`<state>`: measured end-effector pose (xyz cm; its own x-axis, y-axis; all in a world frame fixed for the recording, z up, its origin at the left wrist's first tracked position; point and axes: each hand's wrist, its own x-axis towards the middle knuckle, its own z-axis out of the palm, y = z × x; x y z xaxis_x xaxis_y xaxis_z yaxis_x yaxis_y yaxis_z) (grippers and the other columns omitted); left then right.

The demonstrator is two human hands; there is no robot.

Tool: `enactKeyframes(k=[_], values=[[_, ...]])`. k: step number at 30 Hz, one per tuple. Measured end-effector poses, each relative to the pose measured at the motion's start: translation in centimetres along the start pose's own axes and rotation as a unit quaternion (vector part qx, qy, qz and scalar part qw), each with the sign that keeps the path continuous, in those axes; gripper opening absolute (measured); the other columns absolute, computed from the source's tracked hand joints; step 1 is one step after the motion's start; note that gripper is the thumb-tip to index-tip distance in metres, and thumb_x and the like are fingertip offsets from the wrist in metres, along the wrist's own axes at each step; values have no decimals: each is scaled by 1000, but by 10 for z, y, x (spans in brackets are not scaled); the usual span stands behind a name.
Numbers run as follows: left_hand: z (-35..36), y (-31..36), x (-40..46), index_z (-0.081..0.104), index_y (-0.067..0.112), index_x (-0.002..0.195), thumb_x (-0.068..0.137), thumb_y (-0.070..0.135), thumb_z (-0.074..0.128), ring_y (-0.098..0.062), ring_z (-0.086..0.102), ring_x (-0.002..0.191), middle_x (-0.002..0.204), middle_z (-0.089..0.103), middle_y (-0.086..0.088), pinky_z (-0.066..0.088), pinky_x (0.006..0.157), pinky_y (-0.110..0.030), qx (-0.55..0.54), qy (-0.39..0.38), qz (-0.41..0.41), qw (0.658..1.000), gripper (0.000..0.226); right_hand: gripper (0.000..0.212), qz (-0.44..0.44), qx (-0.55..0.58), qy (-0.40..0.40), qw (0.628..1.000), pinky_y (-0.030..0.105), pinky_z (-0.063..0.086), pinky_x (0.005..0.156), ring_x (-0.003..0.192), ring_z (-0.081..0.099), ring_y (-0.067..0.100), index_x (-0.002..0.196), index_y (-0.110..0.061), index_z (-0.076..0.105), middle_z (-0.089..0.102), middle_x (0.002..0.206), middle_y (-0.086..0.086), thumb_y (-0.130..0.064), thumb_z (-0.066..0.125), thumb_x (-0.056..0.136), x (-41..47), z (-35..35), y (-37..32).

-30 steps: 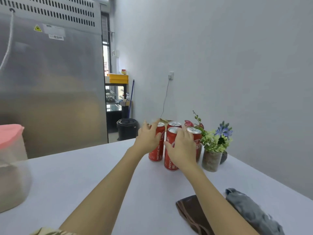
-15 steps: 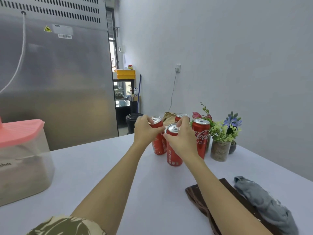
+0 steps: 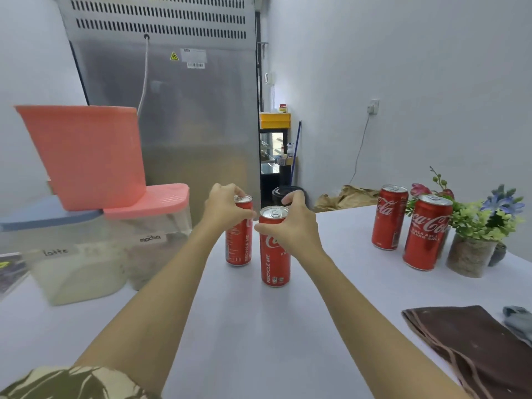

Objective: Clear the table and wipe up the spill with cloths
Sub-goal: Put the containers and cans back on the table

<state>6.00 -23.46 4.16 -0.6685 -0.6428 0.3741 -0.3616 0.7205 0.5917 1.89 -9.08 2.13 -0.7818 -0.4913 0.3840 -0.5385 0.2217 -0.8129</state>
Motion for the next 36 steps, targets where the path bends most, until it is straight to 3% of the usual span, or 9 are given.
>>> enactKeyframes(k=[6, 10, 15, 18, 22, 24, 27, 31, 36], values=[[-28, -18, 7, 64, 13, 114, 74, 29, 77, -23, 57, 104, 117, 59, -8, 45, 81, -30, 139, -6, 10, 990, 45, 63, 74, 123, -81, 986, 25, 45, 75, 94, 53, 12, 116, -19, 46, 53, 101, -7, -33, 83, 67, 7, 35, 4], [-52, -1, 16, 65, 5, 116, 94, 41, 49, -22, 57, 94, 115, 65, -12, 45, 77, -31, 74, -59, -27, 995, 45, 59, 96, 184, -156, 966, 29, 43, 79, 96, 58, 11, 116, -25, 49, 60, 98, -11, -17, 83, 68, 8, 55, 15], [-45, 6, 9, 42, 4, 137, 97, 56, 19, -31, 43, 127, 142, 44, -16, 35, 103, -40, 162, -207, -69, 962, 70, 72, 89, 238, -219, 942, 30, 48, 80, 98, 60, 12, 127, -19, 48, 64, 108, -4, 5, 78, 66, 9, 81, 20], [-29, -9, 8, 39, 6, 137, 99, 39, 17, -38, 30, 131, 142, 37, -21, 27, 107, -49, 270, -204, -28, 941, 54, 73, 85, 246, -237, 936, 20, 44, 71, 97, 58, 9, 128, -22, 45, 61, 106, -10, 4, 77, 68, 9, 101, 19], [-28, -14, 9, 43, -6, 124, 95, 12, 21, -40, 34, 126, 133, 42, -23, 13, 111, -55, 340, -144, 24, 929, 41, 78, 85, 256, -237, 933, 24, 46, 79, 111, 56, 19, 130, -22, 43, 60, 116, -4, 3, 79, 66, 15, 122, 25], [-30, -13, 10, 44, -5, 125, 96, 9, 24, -40, 35, 128, 133, 43, -21, 11, 113, -54, 389, -140, 45, 909, 38, 81, 87, 254, -232, 935, 21, 44, 77, 114, 53, 19, 135, -24, 36, 57, 119, -4, 2, 77, 70, 18, 127, 26], [-29, -15, 17, 46, 1, 129, 96, 14, 35, -35, 39, 127, 135, 44, -17, 20, 110, -46, 435, -151, 63, 885, 37, 100, 95, 220, -246, 939, 32, 41, 94, 125, 43, 20, 149, -27, 9, 43, 138, 1, -12, 76, 76, 20, 136, 27], [-25, -15, 21, 36, -2, 137, 95, 14, 40, -30, 37, 130, 140, 40, -16, 27, 107, -37, 432, -140, 46, 890, 45, 124, 119, 120, -289, 942, 44, 34, 110, 140, 26, 28, 146, -30, -22, 15, 156, 7, -23, 78, 75, 27, 125, 22], [-16, -13, 22, 9, -3, 147, 101, 34, 24, -35, 11, 143, 155, 12, -22, 9, 116, -41, 417, -137, -17, 898, 61, 121, 141, 5, -235, 962, 39, 32, 108, 142, 24, 29, 147, -22, -23, 6, 159, 9, -5, 75, 77, 45, 57, 18]])
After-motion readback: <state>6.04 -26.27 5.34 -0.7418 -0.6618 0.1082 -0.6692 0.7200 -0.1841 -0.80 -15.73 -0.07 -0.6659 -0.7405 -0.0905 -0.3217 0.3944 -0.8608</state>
